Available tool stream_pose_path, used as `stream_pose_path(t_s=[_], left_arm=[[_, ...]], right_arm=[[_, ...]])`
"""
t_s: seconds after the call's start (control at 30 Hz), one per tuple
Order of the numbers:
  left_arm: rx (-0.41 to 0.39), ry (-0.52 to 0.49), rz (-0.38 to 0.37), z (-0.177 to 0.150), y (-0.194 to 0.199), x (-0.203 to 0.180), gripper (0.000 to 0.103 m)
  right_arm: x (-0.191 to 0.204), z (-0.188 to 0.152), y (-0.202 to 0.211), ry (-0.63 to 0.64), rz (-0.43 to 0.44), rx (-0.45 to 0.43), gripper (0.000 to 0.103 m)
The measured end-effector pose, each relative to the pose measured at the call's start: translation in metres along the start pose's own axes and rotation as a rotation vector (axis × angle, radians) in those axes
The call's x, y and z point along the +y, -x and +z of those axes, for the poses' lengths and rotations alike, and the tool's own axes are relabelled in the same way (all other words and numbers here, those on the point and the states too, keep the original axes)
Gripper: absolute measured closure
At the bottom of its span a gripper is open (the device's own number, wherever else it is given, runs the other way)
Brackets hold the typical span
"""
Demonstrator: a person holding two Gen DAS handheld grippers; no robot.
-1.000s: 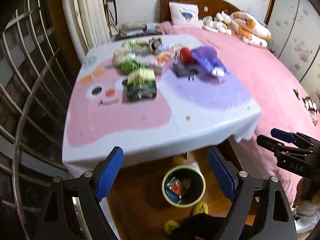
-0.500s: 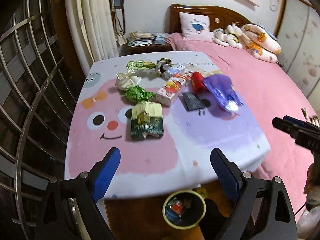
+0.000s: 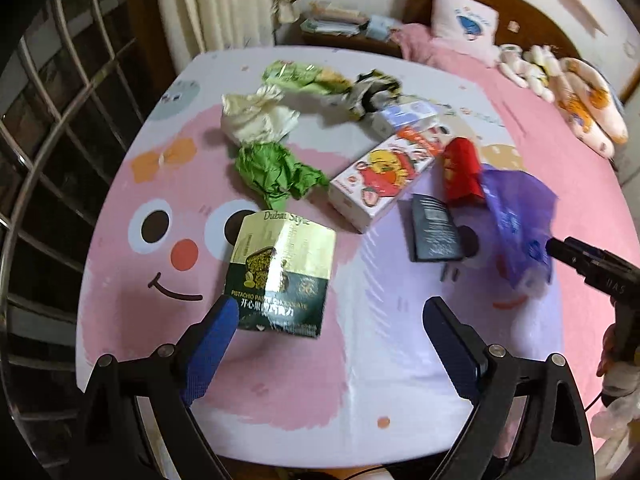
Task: Collect trash
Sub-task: 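Grasp the green Dubai Style box with left while right grasps purple bag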
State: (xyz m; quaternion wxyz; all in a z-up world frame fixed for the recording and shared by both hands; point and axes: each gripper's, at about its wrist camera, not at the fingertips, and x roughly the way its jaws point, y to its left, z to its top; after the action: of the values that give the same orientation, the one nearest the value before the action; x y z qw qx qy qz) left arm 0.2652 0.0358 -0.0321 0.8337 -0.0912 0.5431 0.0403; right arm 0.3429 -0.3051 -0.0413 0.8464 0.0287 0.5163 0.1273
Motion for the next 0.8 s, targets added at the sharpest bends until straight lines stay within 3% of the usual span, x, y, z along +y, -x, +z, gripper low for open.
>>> stream_pose_path(t_s=[0.17, 0.37, 0.53, 0.8], left_arm=[[0.044, 0.043, 0.014, 0.009, -0.028, 0.014, 0.008], [0.114, 0.077, 0.023, 0.017, -0.062, 0.035, 0.007], [0.162, 0.088, 0.035, 0.021, -0.085, 0.044, 0.006], [0.226, 0.071, 0.050, 0.037, -0.115, 0.046, 0.006]], right_arm=[[-0.002, 0.012, -0.046, 0.061, 0.018, 0.057, 0.032], [0.009, 0.010, -0.074, 0.118, 0.070, 0.104, 0.035], [0.022, 0.009, -0.077, 0.182, 0.090, 0.106, 0.070], [0.026, 0.008, -0.078, 0.182, 0.142, 0.124, 0.077]])
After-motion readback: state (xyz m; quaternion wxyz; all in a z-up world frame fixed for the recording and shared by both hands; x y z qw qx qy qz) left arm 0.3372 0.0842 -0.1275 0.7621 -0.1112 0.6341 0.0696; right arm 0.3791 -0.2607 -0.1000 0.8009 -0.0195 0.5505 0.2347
